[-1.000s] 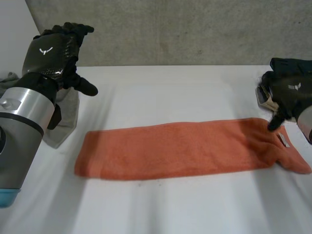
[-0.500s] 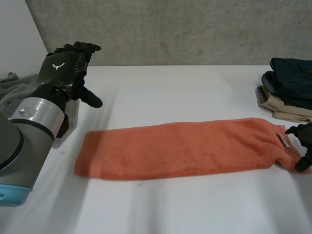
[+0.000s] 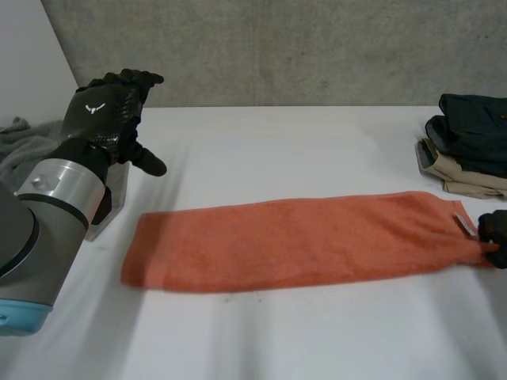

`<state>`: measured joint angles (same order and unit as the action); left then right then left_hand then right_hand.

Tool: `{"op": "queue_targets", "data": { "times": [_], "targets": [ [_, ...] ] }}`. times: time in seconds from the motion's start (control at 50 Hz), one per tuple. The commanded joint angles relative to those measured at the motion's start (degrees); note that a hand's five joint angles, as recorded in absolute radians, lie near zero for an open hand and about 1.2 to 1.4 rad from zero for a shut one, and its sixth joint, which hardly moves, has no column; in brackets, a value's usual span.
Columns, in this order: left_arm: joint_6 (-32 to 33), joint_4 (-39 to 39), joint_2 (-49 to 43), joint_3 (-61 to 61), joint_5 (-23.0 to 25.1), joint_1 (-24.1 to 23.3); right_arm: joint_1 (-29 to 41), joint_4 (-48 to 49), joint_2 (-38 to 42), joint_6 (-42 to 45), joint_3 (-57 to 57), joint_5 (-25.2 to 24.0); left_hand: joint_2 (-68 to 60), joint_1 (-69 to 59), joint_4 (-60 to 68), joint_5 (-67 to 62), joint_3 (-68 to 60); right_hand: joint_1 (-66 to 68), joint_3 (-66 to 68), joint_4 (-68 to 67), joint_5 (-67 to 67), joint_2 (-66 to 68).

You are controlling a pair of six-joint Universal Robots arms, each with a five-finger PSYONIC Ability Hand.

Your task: Fold the laundry.

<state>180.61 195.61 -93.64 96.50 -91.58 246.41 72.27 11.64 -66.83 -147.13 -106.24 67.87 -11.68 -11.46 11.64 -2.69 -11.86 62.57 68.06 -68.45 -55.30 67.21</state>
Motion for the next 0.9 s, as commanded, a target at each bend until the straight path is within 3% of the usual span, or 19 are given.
{"op": "queue_targets", "data": {
  "times": [0.02, 0.12, 0.18, 0.42, 0.58, 0.68, 0.8, 0.82, 0.9],
  "targets": [
    [0.0, -0.1, 0.4, 0.0, 0.0, -0.1, -4.5, 0.1, -0.2, 4.6, 3.2, 6.0, 1.6, 1.4, -1.6, 2.6, 1.8, 17.4, 11.9, -11.5, -14.7, 12.8],
    [0.0, -0.3, 0.7, 0.0, 0.0, -0.1, -4.6, 0.5, -0.8, 10.8, 5.4, 12.1, 1.6, 1.4, -1.6, 2.6, 1.8, 17.4, 11.9, -11.5, -14.7, 12.8],
    [0.0, -0.3, 0.7, 0.0, 0.0, -0.1, -2.4, 0.5, -2.7, 11.1, 6.0, 12.6, 1.6, 1.4, -1.6, 2.6, 1.8, 17.4, 11.9, -11.5, -14.7, 12.8],
    [0.0, -0.1, 2.3, -0.3, -0.2, 0.1, 27.9, 8.3, -10.1, 5.5, 10.5, 11.5, 1.7, 1.5, -1.6, 2.7, 1.9, 17.4, 11.9, -11.5, -14.7, 12.8],
    [0.0, 0.0, 3.3, -0.4, -0.3, 0.6, 54.2, 11.7, -0.2, 7.0, 16.3, 3.5, 1.7, 1.5, -1.6, 2.7, 1.9, 17.4, 11.9, -11.5, -14.7, 12.8],
    [-0.1, -0.2, 3.3, 0.1, -0.4, 0.6, 62.3, 11.8, 7.1, 10.8, 17.7, -0.2, 1.7, 1.5, -1.6, 2.7, 1.9, 17.4, 11.9, -11.5, -14.7, 12.8],
    [0.0, -0.2, 2.5, 0.9, -0.4, 0.6, 64.8, 11.0, 12.9, 17.7, 18.9, 0.0, 1.7, 1.5, -1.6, 2.7, 1.9, 17.4, 11.9, -11.5, -14.7, 12.8],
    [0.1, -0.2, 2.1, 1.1, -0.4, 0.5, 64.8, 10.3, 13.1, 18.7, 18.9, 0.2, 1.7, 1.5, -1.6, 2.7, 1.9, 10.5, 5.0, -4.6, -7.8, 5.9],
    [1.1, 0.2, 0.9, 0.9, -0.4, 0.3, 64.7, 9.1, 12.1, 17.2, 18.2, 0.0, 1.7, 1.5, -1.6, 2.7, 1.9, -52.6, -58.1, 58.5, 55.3, -57.2]
  ]
}}
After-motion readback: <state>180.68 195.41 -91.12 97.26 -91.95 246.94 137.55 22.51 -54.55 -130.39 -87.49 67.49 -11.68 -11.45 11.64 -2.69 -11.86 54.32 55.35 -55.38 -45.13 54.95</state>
